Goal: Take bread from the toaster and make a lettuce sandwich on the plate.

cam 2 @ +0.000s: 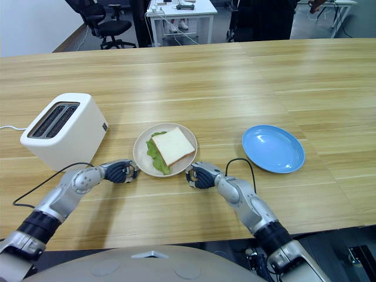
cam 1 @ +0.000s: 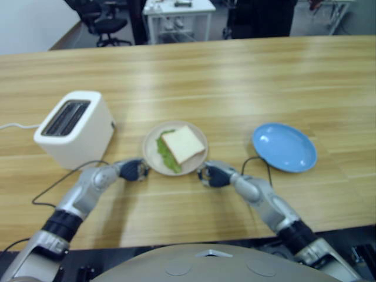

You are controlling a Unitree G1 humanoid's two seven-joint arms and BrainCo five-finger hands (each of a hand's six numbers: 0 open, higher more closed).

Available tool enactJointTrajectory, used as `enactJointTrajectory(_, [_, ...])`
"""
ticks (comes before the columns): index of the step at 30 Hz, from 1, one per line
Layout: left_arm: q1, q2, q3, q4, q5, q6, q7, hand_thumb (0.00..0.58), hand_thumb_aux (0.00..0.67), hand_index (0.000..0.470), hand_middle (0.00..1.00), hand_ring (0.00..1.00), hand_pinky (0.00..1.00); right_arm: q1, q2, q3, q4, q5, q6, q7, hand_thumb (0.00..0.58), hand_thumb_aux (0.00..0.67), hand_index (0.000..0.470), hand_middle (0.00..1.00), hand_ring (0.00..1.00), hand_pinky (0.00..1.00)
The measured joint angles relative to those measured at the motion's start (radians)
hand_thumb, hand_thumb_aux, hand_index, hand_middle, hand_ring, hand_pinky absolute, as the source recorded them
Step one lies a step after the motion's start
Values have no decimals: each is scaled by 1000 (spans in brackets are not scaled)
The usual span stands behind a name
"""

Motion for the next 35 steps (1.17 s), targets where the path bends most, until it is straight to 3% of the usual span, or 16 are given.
enactJointTrajectory(3, [-77,-93,-15,99,-11,-11,33,580,670,460,1000,1000,1000,-95,34,6,129,-3,-27,-51,580,670,460,1000,1000,1000])
enactJointTrajectory(4, [-99,-116,-20,128,-9,-11,55,547,510,350,1000,1000,1000,-123,44,7,172,-4,-37,-74,580,670,460,1000,1000,1000])
enactJointTrajectory(6, [-148,-142,-25,190,17,6,128,517,449,308,1000,1000,1000,-181,58,8,265,-5,-67,-133,580,670,460,1000,1000,1000])
enactJointTrajectory(7, [-163,-143,-23,212,31,17,164,432,331,227,1000,1000,1000,-204,62,8,303,-10,-78,-164,580,670,460,1000,1000,1000])
enactJointTrajectory(8, [-170,-144,-22,224,36,24,185,128,79,54,898,898,898,-217,64,8,328,-14,-86,-188,580,670,460,1000,1000,1000])
enactJointTrajectory(9, [-176,-145,-21,237,44,33,219,0,0,0,376,376,376,-238,69,8,365,-22,-99,-229,580,670,460,894,894,894])
enactJointTrajectory(10, [-176,-148,-19,240,47,38,245,0,0,0,0,0,0,-252,70,8,390,-30,-108,-270,474,384,263,0,0,0])
enactJointTrajectory(11, [-176,-149,-18,241,48,40,259,0,0,0,0,0,0,-260,69,6,404,-39,-110,-296,0,0,0,0,0,0])
enactJointTrajectory(16, [-165,-152,30,227,22,66,329,0,0,0,0,0,0,-221,47,-31,306,-30,-179,-392,0,0,0,0,0,0])
enactJointTrajectory(20, [-107,-216,185,152,-124,71,403,0,0,0,0,0,0,-122,45,-129,134,121,-238,-386,0,0,0,0,0,0])
enactJointTrajectory(26, [-76,-412,324,9,-388,-84,454,0,0,0,0,0,0,-11,141,-305,-74,487,-240,-295,0,0,0,0,0,0])
enactJointTrajectory(30, [-94,-494,343,36,-443,-163,494,0,0,0,0,0,0,-11,222,-381,-71,649,-219,-255,0,0,0,0,0,0])
enactJointTrajectory(35, [-151,-528,382,197,-484,-256,527,0,0,0,0,0,0,-76,287,-465,93,699,-220,-279,0,0,0,0,0,0])
